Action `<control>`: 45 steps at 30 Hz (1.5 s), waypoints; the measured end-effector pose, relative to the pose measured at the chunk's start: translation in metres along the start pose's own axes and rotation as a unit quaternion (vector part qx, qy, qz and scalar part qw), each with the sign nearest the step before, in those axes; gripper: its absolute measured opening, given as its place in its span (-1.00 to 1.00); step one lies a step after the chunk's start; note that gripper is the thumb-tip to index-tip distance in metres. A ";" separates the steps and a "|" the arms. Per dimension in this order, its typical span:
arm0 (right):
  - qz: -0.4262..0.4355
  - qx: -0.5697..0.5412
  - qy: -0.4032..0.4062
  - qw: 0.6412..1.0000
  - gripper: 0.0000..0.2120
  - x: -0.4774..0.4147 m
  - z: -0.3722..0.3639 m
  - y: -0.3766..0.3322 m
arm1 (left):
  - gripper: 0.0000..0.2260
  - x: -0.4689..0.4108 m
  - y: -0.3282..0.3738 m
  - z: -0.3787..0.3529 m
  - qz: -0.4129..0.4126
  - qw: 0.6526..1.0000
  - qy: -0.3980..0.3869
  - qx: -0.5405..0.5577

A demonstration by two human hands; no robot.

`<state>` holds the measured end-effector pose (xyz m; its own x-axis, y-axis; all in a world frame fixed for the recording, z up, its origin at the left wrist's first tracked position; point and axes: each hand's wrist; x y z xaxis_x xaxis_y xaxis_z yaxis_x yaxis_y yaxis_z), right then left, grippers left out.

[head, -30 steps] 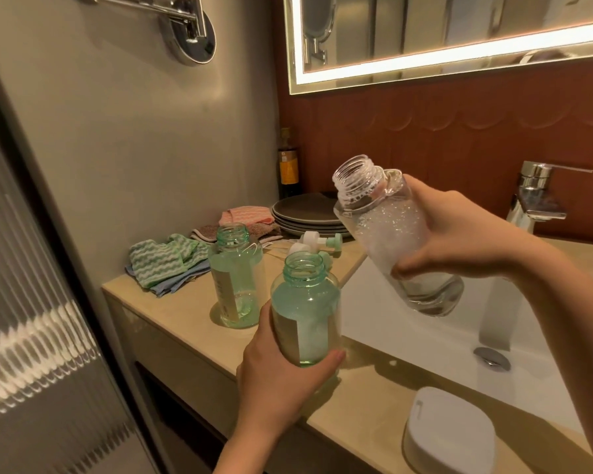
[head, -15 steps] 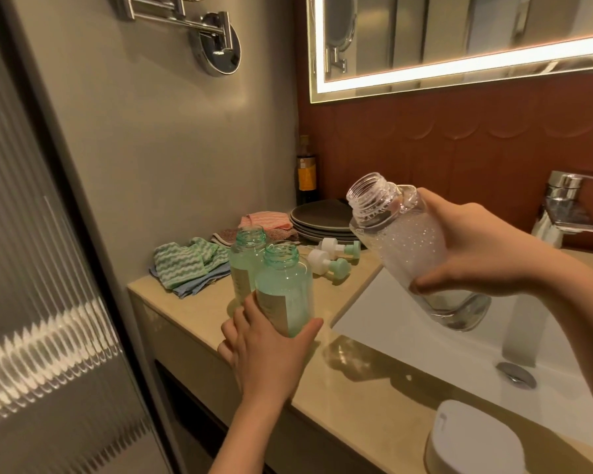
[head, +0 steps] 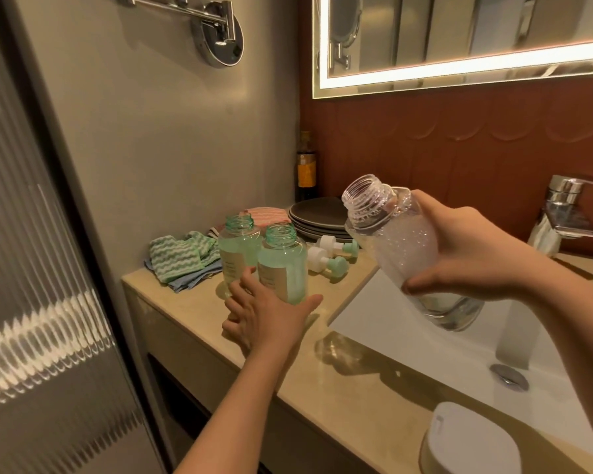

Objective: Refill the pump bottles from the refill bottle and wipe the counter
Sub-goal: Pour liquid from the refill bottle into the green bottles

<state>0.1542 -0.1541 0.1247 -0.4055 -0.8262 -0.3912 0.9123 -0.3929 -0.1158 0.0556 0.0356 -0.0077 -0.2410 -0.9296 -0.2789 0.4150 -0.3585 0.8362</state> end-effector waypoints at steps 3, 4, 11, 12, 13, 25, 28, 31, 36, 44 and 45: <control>-0.002 -0.025 0.004 1.000 -0.17 -0.003 -0.002 0.002 | -0.10 -0.002 -0.004 0.009 -0.016 0.994 0.035 0.103; -0.006 -0.027 0.004 1.000 -0.17 -0.003 -0.003 0.002 | -0.16 -0.003 -0.005 0.014 -0.023 0.984 0.048 0.168; -0.046 -0.020 0.048 0.998 -0.17 -0.007 -0.014 -0.006 | -0.30 -0.061 0.016 0.039 -0.008 0.942 0.066 0.328; -0.047 -0.030 0.057 0.997 -0.17 -0.007 -0.016 -0.008 | -0.27 -0.071 0.017 0.041 0.009 0.948 0.044 0.314; -0.049 -0.042 0.065 0.996 -0.17 -0.007 -0.018 -0.010 | -0.25 -0.080 0.018 0.042 0.025 0.953 0.021 0.302; -0.035 -0.079 0.106 0.991 -0.14 -0.007 -0.023 -0.019 | -0.29 -0.099 0.001 0.041 0.045 0.949 -0.053 0.307; -0.039 -0.074 0.101 0.991 -0.13 -0.007 -0.020 -0.018 | -0.26 -0.089 0.000 0.047 0.033 0.953 0.035 0.299; -0.043 -0.066 0.100 0.992 -0.12 -0.006 -0.018 -0.016 | -0.26 -0.076 -0.001 0.056 0.007 0.946 0.103 0.308; -0.045 -0.052 0.094 0.993 -0.12 -0.005 -0.016 -0.016 | -0.22 -0.046 -0.003 0.078 -0.056 0.932 0.151 0.325; -0.036 -0.057 0.082 0.994 -0.11 -0.003 -0.012 -0.019 | -0.27 0.033 0.011 0.089 -0.110 0.911 0.040 0.396; -0.036 -0.056 0.079 0.995 -0.12 -0.002 -0.012 -0.019 | -0.38 0.042 0.014 0.085 -0.120 0.907 0.014 0.403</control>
<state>0.1384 -0.1400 0.1173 -0.4644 -0.7201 -0.5155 0.8853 -0.3942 -0.2468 -0.0230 -0.0010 0.0322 -0.2135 -0.8389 -0.5007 -0.4255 -0.3815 0.8206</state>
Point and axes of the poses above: each hand's wrist, its own x-axis away from the middle knuckle, its own z-axis out of the back of the hand, y = z × x, and after that the axes turned 12 degrees about x, right-handed
